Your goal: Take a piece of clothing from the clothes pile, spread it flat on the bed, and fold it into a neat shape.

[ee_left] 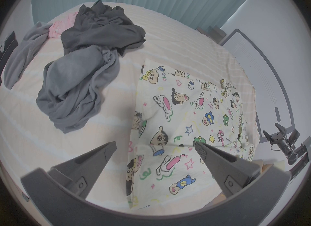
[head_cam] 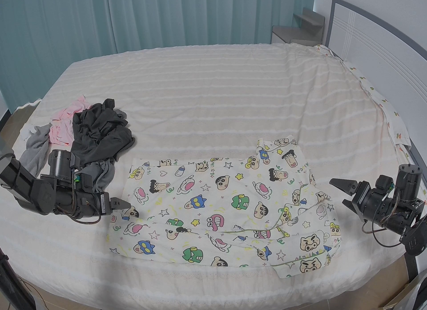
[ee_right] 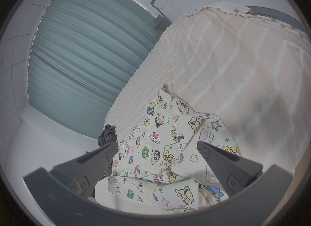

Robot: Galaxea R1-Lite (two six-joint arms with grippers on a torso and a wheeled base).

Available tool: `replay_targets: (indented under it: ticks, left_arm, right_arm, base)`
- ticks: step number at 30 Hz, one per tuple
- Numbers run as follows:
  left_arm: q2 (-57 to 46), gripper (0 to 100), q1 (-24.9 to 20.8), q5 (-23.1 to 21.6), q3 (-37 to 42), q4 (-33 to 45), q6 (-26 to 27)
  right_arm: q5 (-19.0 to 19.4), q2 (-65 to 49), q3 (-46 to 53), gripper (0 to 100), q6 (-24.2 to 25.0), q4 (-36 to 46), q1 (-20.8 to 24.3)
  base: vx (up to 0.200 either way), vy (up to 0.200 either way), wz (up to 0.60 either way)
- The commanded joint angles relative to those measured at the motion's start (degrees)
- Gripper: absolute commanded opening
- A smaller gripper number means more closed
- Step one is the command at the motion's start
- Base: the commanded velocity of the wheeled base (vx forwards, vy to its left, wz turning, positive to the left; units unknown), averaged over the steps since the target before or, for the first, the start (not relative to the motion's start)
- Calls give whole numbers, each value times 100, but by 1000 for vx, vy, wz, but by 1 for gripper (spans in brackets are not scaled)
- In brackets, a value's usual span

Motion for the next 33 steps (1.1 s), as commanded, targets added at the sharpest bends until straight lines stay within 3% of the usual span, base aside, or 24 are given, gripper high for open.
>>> replay_targets:
  ticks: [1, 12, 16, 18, 20, 27, 33]
  left_arm:
    - [-101, 100, -74, 2, -21, -5, -6]
    - [198, 100, -92, 133, -724, -58, -147]
    - [585, 100, -285, 503, -1181, -75, -393]
    - [1226, 100, -417, 1048, -1682, -84, -410]
    - [1516, 100, -452, 1153, -1964, -75, -445]
    - [2395, 100, -487, 1179, -2781, -75, -437]
    - [2536, 100, -505, 1135, -3053, -75, -454]
  right_arm:
    - [2, 14, 0, 100, -2, -4, 2]
    - [2, 31, 0, 100, 7, 5, 55]
    - [2, 40, 18, 100, -2, 5, 90]
    - [-16, 31, 44, 100, -2, -4, 169]
    - [-16, 22, 62, 100, -2, -4, 169]
    - [-16, 31, 62, 100, -2, -4, 169]
    - [-25, 40, 53, 100, -2, -12, 169]
  base:
    - [200, 0, 0]
    - [36, 0, 0]
    - [0, 0, 0]
    - [0, 0, 0]
    - [0, 0, 0]
    - [0, 0, 0]
    - [0, 0, 0]
